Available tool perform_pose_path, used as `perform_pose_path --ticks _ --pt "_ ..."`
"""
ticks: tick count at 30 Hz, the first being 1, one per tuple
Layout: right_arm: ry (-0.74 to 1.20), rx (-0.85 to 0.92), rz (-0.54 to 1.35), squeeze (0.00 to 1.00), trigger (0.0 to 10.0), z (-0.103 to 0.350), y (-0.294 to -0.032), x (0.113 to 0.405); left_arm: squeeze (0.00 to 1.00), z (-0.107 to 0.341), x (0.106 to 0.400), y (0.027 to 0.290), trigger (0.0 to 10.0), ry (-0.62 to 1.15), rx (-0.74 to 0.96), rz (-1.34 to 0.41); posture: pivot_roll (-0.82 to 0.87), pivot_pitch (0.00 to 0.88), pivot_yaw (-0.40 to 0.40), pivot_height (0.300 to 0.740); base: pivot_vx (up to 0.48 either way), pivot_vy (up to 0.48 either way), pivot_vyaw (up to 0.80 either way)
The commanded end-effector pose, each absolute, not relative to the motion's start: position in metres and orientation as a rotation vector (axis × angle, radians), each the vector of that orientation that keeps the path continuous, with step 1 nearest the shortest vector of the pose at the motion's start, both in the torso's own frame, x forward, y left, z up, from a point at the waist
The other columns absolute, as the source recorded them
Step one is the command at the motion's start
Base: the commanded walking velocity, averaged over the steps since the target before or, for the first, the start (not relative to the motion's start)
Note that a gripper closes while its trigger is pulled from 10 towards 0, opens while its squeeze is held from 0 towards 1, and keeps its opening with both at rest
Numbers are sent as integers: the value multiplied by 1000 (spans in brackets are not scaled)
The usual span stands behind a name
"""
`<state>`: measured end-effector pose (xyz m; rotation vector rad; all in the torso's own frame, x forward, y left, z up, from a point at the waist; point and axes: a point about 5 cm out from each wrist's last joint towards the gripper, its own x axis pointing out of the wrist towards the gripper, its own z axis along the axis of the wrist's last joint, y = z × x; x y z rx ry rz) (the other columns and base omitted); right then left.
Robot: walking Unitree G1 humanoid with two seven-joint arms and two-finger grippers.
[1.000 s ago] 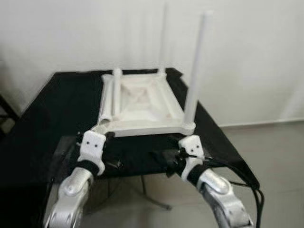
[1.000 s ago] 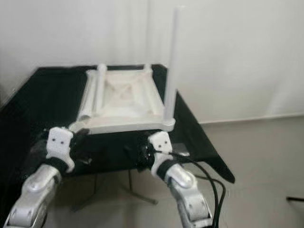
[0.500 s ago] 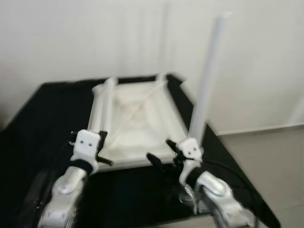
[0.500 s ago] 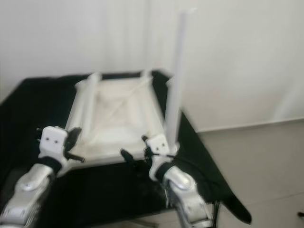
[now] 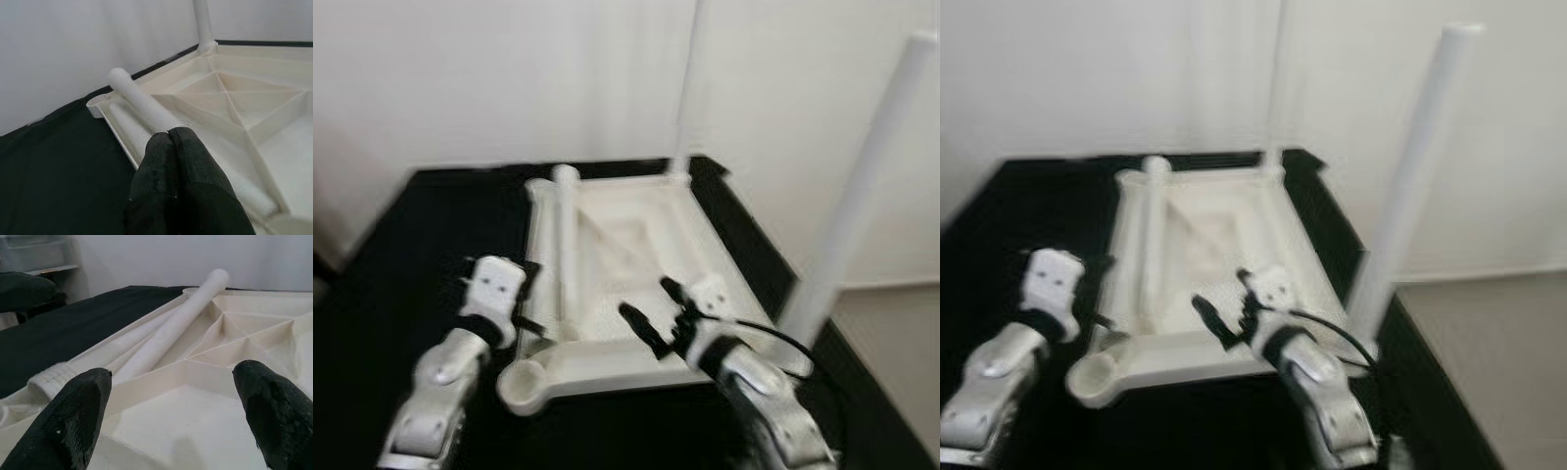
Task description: Building children table
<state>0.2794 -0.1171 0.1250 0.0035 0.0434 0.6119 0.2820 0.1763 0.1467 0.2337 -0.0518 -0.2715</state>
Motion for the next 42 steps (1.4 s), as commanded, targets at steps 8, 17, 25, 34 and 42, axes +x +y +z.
perform_pose_path --ticks 8,17,25,34,42 --pt "48 35 615 0 10000 123 -118 278 0 151 272 166 10000 -60 382 -489 -11 0 18 740 0 103 0" --pt "50 53 615 0 10000 123 -119 278 1000 151 260 158 10000 -18 605 -745 -12 0 17 740 0 0 0" --pt "51 85 578 0 10000 122 -123 279 1000 150 257 143 10000 -19 666 -837 -14 0 13 740 0 0 0" --pt "69 177 474 0 10000 119 -134 283 1000 146 270 135 10000 -25 863 -852 -22 0 11 740 0 0 0" --pt "72 187 486 0 10000 119 -131 282 1000 139 281 138 10000 18 1088 -847 -30 0 23 740 0 0 0"
